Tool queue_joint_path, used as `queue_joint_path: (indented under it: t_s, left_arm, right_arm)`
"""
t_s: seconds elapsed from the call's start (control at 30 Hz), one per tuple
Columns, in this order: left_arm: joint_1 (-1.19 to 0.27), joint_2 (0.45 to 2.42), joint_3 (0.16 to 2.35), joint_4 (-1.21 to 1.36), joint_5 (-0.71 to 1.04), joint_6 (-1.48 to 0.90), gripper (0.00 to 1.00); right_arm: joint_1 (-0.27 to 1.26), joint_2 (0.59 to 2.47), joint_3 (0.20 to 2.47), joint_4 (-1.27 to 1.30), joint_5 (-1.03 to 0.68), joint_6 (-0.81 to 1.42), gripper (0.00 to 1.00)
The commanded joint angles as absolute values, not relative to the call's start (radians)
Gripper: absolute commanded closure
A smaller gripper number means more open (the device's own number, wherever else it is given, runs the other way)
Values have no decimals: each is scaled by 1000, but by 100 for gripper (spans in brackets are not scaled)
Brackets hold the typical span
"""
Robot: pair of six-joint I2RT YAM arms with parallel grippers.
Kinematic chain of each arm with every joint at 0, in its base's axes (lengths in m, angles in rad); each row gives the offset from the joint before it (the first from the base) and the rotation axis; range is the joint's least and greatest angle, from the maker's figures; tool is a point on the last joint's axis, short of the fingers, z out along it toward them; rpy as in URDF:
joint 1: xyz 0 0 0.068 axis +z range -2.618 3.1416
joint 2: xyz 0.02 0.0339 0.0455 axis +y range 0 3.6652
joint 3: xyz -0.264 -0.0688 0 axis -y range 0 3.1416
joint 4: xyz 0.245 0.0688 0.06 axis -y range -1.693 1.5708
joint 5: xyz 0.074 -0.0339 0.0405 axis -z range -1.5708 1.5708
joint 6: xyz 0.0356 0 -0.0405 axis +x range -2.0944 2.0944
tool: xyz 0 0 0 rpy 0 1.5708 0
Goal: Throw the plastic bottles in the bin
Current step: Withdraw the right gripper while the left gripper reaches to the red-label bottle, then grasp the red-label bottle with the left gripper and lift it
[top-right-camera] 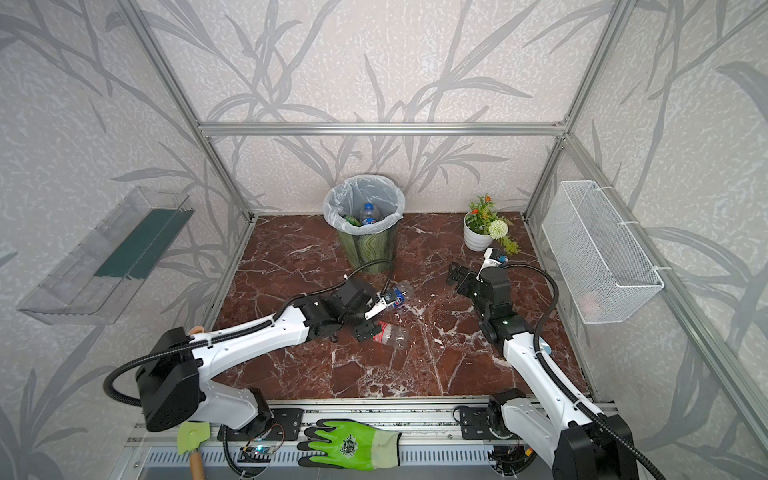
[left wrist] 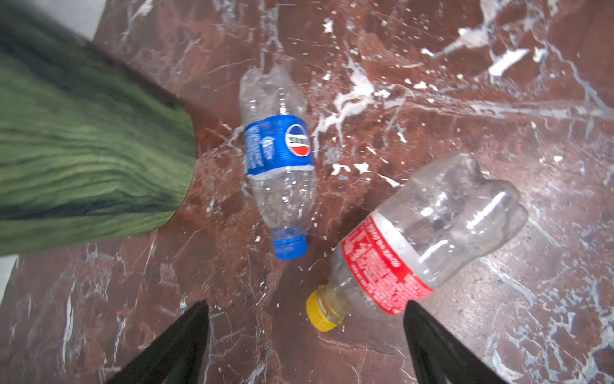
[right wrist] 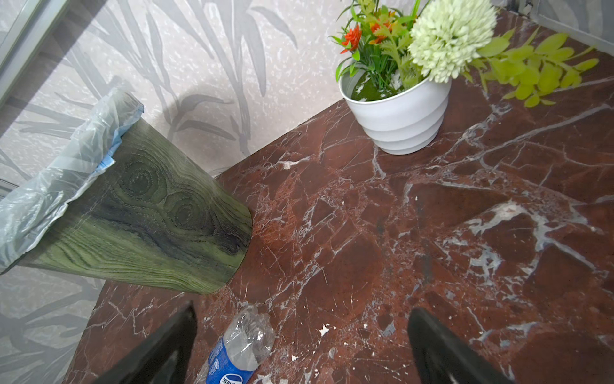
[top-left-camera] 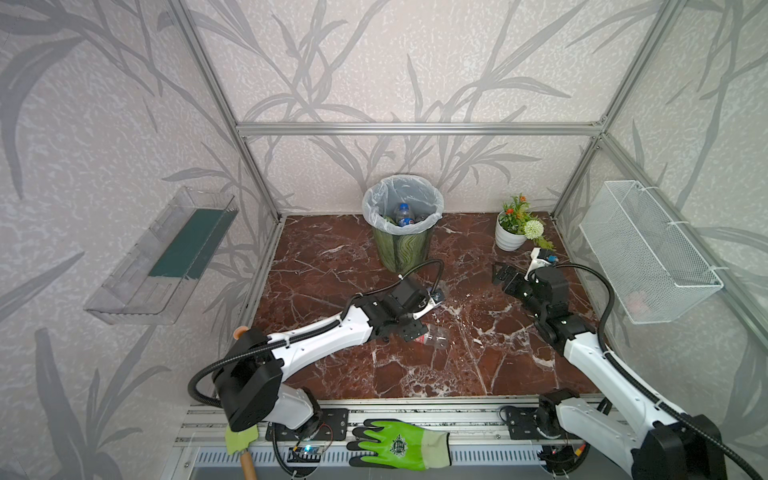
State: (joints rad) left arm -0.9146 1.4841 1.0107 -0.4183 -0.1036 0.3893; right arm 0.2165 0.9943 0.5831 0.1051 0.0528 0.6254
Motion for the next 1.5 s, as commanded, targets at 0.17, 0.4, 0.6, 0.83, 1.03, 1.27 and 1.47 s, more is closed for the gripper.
queue_joint_path:
  t_s: [0.17, 0.4, 0.6, 0.83, 1.03, 1.27, 1.47]
  left_arm:
    - [-1008, 1597, 1081, -523, -80, 572, 13]
    - [-1035, 1680, 1096, -534, -123, 603, 15]
    - [-1032, 1775, 1137, -514, -134, 616, 16]
    - [-1032, 1849, 1187, -507, -91, 623, 20]
    - [-1027, 1877, 1207, -526, -45, 608, 36]
    - [-1018, 1808, 1191, -492, -6, 547, 55]
    - [-975, 1684, 1147, -406, 53, 445, 56]
  right_arm:
    - [192, 950, 532, 102, 80, 678, 1]
    - [159, 924, 498, 101, 71, 703, 1]
    - [143, 908, 486, 92, 58, 706, 1]
    - [134, 895, 477, 88, 61, 705, 1]
    - [126, 884, 472, 82, 58, 705, 1]
    - [117, 876, 459, 83, 54, 713, 1]
    - [115, 879, 455, 92, 46, 719, 1]
